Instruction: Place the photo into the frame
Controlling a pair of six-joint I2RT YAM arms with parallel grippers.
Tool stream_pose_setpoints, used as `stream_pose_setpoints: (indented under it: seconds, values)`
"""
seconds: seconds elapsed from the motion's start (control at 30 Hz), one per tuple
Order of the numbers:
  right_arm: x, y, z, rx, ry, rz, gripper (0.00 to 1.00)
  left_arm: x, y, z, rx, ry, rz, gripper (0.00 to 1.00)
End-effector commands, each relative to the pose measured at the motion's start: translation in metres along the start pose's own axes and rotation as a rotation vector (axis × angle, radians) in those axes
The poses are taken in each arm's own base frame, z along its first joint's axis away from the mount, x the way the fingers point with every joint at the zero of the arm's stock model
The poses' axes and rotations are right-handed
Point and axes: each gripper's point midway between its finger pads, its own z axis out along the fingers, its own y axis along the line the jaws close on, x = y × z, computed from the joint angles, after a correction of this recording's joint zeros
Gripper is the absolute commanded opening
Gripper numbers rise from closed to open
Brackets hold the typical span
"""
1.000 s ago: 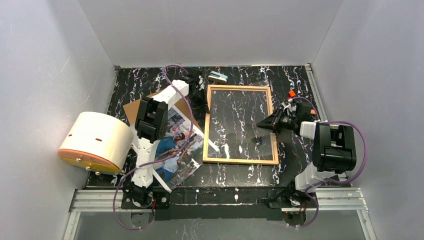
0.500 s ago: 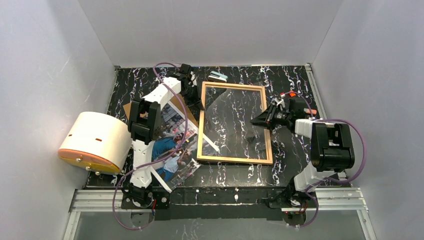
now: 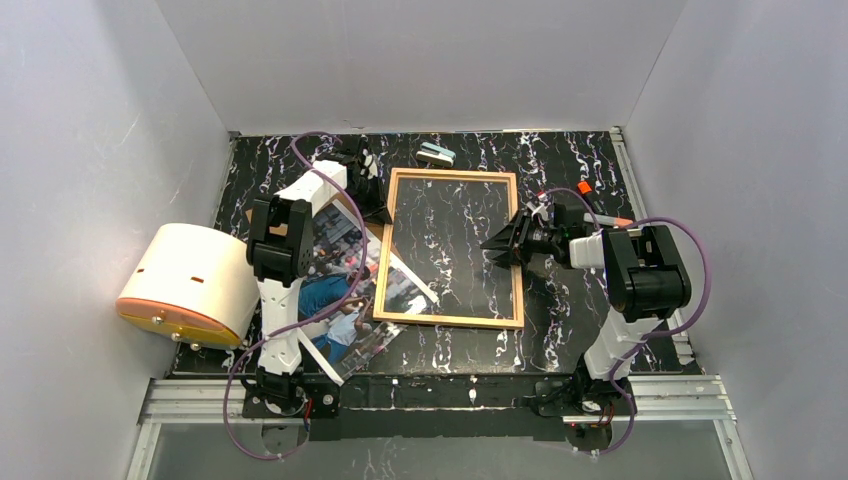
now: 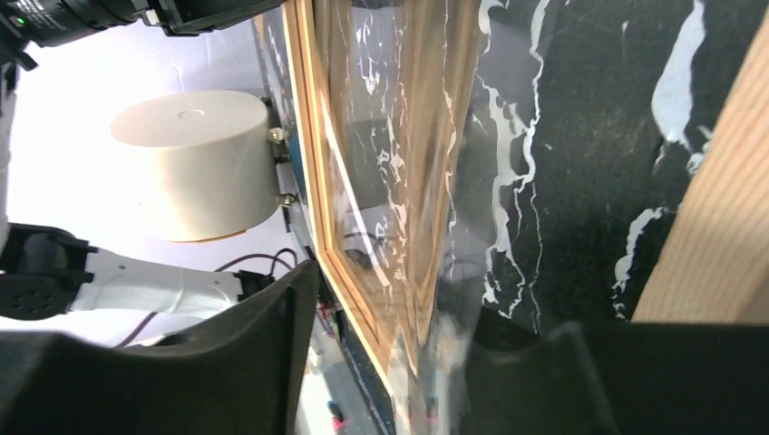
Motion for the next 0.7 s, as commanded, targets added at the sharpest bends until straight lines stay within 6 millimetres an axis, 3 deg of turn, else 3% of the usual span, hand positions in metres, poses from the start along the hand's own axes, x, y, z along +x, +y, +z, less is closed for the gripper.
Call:
stream_pose_setpoints:
  seconds: [0.0, 0.1, 0.17, 0.3, 0.4, 0.57, 0.67]
  values:
    - [-0.026, 0.01, 0.003, 0.016, -0.065, -0.115, 0.57, -0.003, 0.004, -0.002, 0.014, -0.008, 0.032, 0.09]
    - [-0.034, 0.007, 0.003, 0.053, -0.088, -0.119, 0.6, 0.0, 0.009, 0.0, 0.002, -0.001, 0.026, 0.12]
    - [-0.038, 0.004, 0.005, 0.058, -0.088, -0.108, 0.57, 0.0, 0.011, 0.0, -0.001, 0.001, 0.019, 0.15]
    - [-0.036, 0.006, 0.012, -0.001, -0.049, -0.065, 0.31, -0.004, 0.01, -0.005, 0.002, -0.016, 0.015, 0.27]
    - [-0.037, 0.015, 0.008, -0.014, -0.072, -0.079, 0.19, -0.009, 0.007, -0.01, 0.013, -0.033, 0.009, 0.35]
    - [-0.037, 0.04, -0.003, -0.042, -0.088, -0.115, 0.04, -0.015, 0.007, -0.017, 0.023, -0.068, -0.002, 0.45]
    - [-0.038, 0.057, -0.008, -0.069, -0.099, -0.119, 0.01, -0.018, 0.013, -0.02, 0.023, -0.091, -0.026, 0.48]
